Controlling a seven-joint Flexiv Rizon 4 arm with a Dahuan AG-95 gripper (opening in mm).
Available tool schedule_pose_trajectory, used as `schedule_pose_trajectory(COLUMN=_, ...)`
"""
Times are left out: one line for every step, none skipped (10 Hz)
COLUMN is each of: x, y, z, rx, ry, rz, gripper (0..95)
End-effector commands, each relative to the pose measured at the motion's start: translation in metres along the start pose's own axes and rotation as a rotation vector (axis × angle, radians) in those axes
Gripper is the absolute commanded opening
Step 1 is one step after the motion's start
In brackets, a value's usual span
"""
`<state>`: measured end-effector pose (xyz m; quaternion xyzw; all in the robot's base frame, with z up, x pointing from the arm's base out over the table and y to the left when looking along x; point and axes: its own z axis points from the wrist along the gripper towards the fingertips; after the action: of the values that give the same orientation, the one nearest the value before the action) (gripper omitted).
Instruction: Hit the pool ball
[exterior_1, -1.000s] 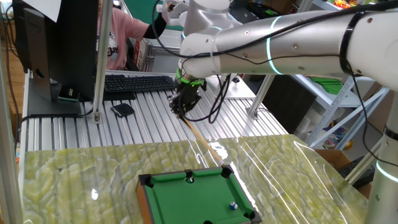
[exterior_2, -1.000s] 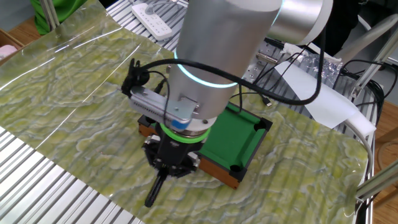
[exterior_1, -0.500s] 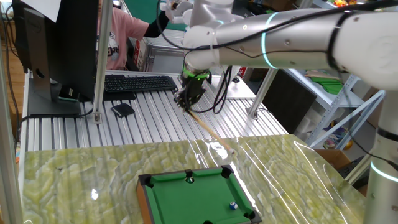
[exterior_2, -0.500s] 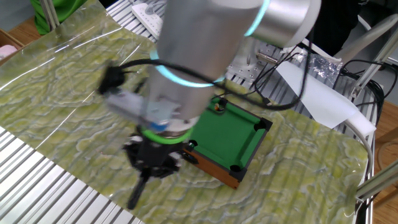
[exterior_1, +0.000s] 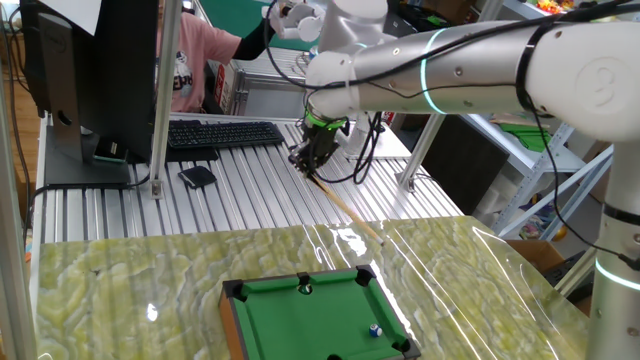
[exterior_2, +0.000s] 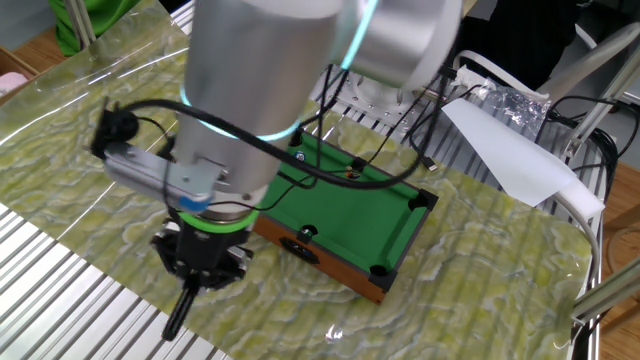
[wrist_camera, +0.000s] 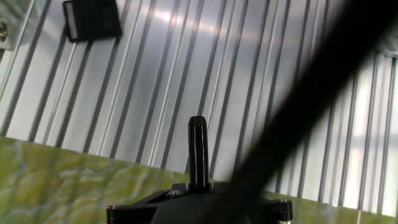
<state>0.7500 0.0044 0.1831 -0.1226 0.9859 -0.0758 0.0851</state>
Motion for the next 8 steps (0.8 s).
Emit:
schedule_pose_trajectory(x=-0.003, y=-0.006, z=0.001, rx=0.000, ry=0.002, rz=0.012, gripper=0.0)
schedule_pose_trajectory(x=-0.004, y=-0.010, z=0.001, rx=-0.001, ry=0.001, rz=0.018, gripper=0.0)
schedule_pose_trajectory(x=-0.005, y=-0.014, z=0.001, rx=-0.003, ry=0.000, rz=0.016, gripper=0.0)
schedule_pose_trajectory(x=-0.006, y=-0.018, z=0.001, rx=-0.005, ry=-0.001, rz=0.017, gripper=0.0)
schedule_pose_trajectory(x=-0.006, y=-0.022, z=0.002, rx=-0.006, ry=-0.003, rz=0.019, gripper=0.0)
schedule_pose_trajectory(x=-0.007, y=-0.025, z=0.005, rx=-0.008, ry=-0.009, rz=0.024, gripper=0.0)
schedule_pose_trajectory(x=-0.007, y=-0.029, z=0.009, rx=-0.007, ry=-0.012, rz=0.025, gripper=0.0)
schedule_pose_trajectory(x=-0.007, y=-0.031, z=0.012, rx=-0.008, ry=-0.012, rz=0.024, gripper=0.0)
